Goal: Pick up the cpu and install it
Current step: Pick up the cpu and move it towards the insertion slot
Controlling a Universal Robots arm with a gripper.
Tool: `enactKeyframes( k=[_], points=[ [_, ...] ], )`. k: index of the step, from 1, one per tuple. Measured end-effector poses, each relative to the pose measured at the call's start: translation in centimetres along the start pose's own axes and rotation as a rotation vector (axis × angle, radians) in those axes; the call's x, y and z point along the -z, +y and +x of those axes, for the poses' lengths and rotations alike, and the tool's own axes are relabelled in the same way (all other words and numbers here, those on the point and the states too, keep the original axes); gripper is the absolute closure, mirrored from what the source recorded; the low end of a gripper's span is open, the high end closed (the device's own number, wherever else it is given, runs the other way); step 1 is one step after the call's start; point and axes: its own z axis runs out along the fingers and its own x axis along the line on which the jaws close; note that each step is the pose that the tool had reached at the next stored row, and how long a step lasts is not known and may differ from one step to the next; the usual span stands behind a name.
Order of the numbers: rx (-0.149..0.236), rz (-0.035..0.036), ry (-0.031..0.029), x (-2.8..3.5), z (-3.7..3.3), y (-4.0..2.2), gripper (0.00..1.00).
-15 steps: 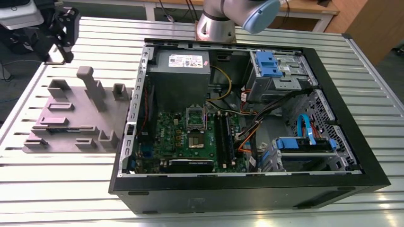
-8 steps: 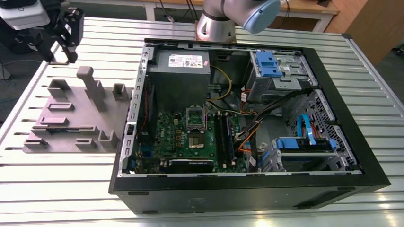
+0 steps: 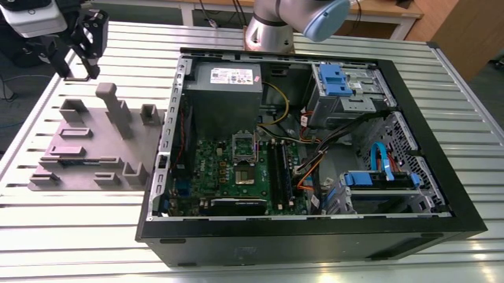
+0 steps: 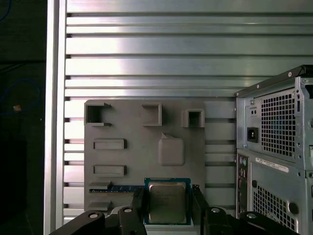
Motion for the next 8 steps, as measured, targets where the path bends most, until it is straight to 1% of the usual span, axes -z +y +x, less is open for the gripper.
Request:
enactKeyframes(
  k=[8],
  points=[
    [0.000, 0.0000, 0.0001, 0.01, -0.56, 0.01, 0.53]
  ],
)
